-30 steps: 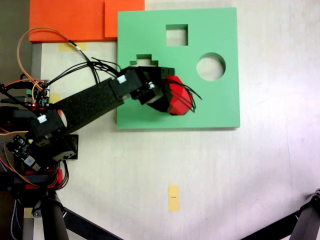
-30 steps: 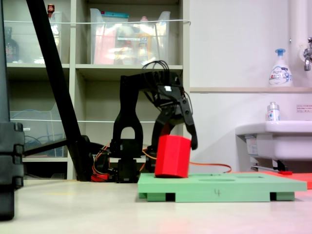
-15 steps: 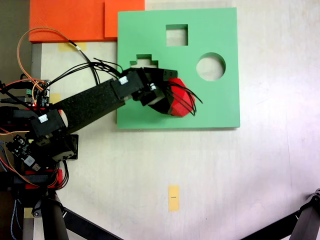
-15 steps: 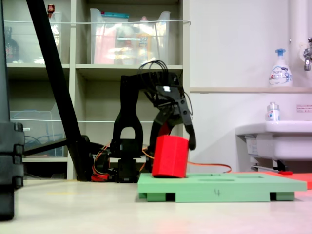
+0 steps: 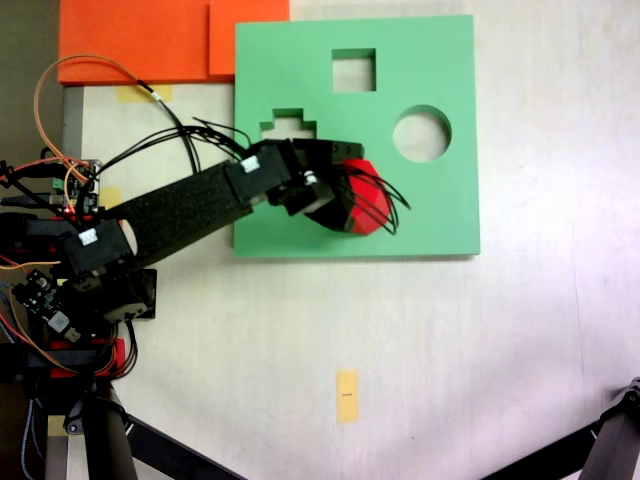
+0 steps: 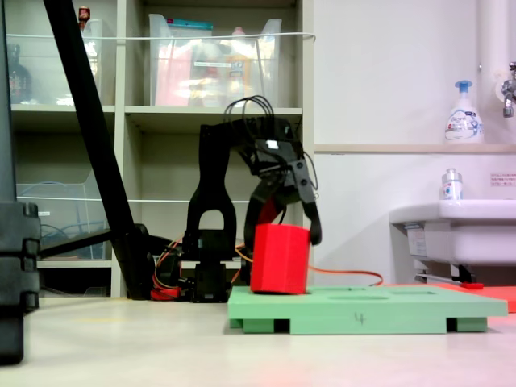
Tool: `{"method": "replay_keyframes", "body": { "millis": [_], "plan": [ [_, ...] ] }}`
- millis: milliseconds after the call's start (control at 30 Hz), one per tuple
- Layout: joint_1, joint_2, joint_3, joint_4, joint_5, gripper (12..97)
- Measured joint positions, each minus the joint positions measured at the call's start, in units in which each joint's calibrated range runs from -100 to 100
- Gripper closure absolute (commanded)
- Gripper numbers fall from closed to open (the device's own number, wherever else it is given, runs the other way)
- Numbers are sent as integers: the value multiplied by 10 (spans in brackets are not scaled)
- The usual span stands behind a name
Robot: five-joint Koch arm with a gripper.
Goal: Put the octagonal pillar block into the corresponding hole
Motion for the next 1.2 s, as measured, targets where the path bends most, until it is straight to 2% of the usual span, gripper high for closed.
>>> {"method": "replay_keyframes", "body": {
  "millis": [800, 1200],
  "plan": [
    [31, -3, -24, -1, 0, 657],
    [41, -86, -108, 0, -3, 660]
  ]
}}
